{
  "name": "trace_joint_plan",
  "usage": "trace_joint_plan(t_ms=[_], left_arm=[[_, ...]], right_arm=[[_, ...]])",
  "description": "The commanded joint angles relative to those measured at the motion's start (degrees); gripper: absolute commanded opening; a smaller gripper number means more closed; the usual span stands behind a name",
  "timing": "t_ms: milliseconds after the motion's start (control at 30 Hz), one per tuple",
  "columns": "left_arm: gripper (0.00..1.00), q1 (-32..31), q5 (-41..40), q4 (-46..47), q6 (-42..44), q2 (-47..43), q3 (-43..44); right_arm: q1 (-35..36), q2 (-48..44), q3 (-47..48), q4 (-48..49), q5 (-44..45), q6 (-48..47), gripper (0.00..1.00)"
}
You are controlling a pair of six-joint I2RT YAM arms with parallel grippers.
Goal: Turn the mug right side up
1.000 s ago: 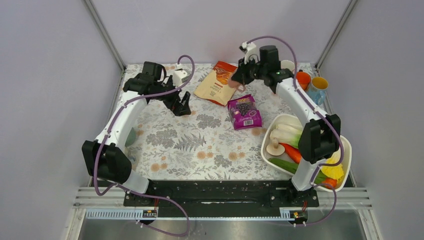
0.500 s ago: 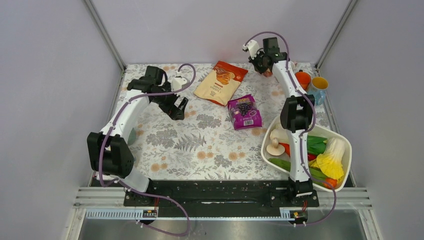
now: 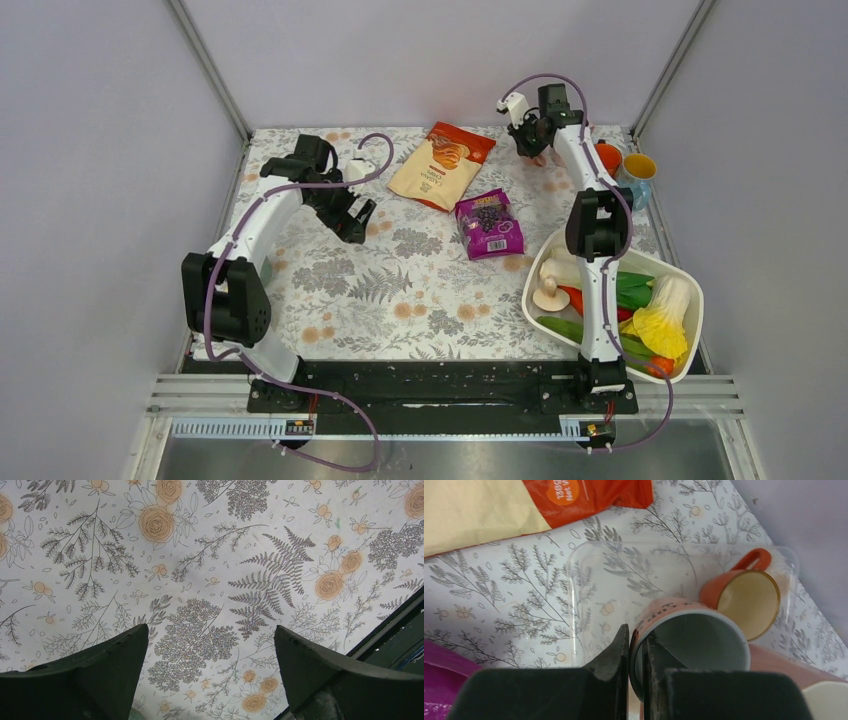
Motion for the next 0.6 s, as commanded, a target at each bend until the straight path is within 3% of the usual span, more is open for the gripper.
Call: trace_joint_plan(t_ms=[0,200,333,467,567], left_arm=[[0.99,0.4,-1.8,0.6,1.0,0.1,1.2],[0.99,0.5,-2.2,0.5,1.1,-0.1,1.1],[0.99,0.5,-2.8,0.1,1.3,0.0,1.0],[0.99,0.6,-4.2,-3.0,2.0,0.8,2.7],[0.99,0.6,-6.2,-5.9,2.6,1.9,5.1]], right_arm=[[0.7,1.0,2.1,1.5,-4.1,0.0,0.00],[0.7,2.1,2.2,0.5,-2.9,0.4,0.03],[0.7,1.9,2.9,0.8,-0.9,1.8,0.38],[0.7,-0.4,3.3,0.8,0.3,2.8,0.64],[0.7,-3.6,3.2,0.9,0.2,3.7,0.76]])
